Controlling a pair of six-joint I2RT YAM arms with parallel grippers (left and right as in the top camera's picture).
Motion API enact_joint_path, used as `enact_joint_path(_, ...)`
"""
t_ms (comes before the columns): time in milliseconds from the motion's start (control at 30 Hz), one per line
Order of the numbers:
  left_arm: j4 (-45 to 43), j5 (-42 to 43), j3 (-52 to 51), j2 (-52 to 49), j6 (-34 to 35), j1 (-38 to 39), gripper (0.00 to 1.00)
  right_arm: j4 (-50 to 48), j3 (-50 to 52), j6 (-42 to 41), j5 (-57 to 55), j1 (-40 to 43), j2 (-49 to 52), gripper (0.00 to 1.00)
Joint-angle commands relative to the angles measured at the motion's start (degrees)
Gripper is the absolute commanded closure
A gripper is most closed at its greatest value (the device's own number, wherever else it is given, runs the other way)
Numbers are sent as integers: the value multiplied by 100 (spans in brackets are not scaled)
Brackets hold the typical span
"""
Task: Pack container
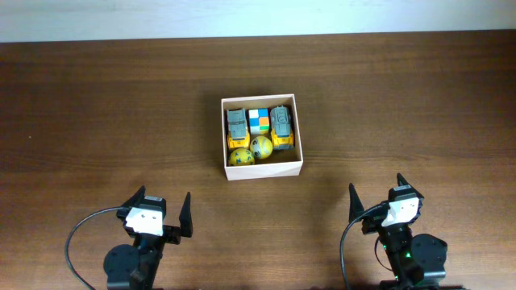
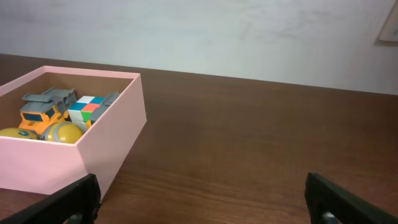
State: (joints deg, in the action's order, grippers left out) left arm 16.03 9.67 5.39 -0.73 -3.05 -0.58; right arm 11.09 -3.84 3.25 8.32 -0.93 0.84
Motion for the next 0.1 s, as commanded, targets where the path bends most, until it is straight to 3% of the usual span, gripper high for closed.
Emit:
enact_joint_path(0,-17,61,-37,44,-90,-33,1,-4,52,39,70,20,-63,1)
enact_joint_path(67,-17,61,-37,44,-90,-33,1,-4,50,39,70,20,-63,1)
